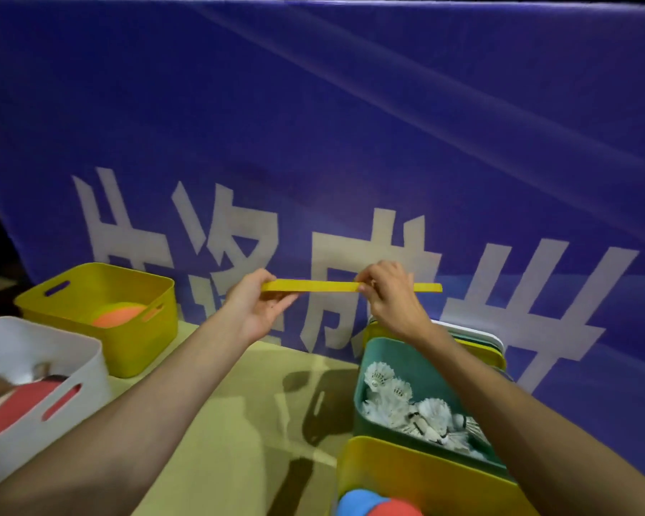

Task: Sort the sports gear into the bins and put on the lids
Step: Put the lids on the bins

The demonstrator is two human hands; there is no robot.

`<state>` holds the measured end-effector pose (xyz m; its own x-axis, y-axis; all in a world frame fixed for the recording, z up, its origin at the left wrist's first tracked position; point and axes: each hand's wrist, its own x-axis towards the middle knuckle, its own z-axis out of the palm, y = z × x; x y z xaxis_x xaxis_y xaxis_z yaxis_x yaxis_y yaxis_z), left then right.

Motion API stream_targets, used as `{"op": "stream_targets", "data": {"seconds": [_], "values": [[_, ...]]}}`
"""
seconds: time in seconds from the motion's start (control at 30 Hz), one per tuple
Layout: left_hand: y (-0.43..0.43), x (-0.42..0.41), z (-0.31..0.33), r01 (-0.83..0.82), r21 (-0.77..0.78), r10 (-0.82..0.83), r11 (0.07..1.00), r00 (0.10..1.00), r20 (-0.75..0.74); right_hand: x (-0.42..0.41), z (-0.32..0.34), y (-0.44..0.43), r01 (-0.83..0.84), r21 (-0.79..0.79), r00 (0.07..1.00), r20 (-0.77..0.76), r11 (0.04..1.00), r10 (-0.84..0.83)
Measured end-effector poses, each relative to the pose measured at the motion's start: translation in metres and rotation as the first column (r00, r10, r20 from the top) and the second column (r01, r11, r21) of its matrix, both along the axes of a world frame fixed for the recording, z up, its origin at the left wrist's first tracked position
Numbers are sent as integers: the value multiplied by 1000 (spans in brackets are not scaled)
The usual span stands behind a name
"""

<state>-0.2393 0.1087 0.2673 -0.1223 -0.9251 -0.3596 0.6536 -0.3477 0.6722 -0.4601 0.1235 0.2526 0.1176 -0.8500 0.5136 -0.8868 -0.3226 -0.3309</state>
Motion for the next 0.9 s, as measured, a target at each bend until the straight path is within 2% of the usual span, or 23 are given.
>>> {"op": "stream_targets", "data": {"seconds": [0.13,0.3,0.4,0.53,0.63,0.77,0.83,0.9], "values": [[11,72,-7,-88,-69,94,994,992,84,63,-8,7,10,129,1000,12,992,-11],[41,173,-19,-179,-78,186,981,979,85,142,-25,15,193,316,979,2,929,-204],[58,230,-29,-232,-95,241,968,966,90,185,-39,12,207,416,945,147,885,-291],[68,289,-39,-247,-173,272,953,953,136,238,-49,8,143,572,837,366,808,-407],[65,319,-42,-228,-223,270,948,946,178,264,-56,1,157,606,771,418,780,-480],[50,346,-49,-223,-256,278,941,938,206,289,-66,-17,126,599,608,583,791,-539],[36,361,-56,-235,-269,314,934,898,309,305,-71,-27,127,584,539,638,802,-550],[21,378,-65,-237,-301,362,924,795,487,320,-81,-45,121,554,505,680,824,-532]]}}
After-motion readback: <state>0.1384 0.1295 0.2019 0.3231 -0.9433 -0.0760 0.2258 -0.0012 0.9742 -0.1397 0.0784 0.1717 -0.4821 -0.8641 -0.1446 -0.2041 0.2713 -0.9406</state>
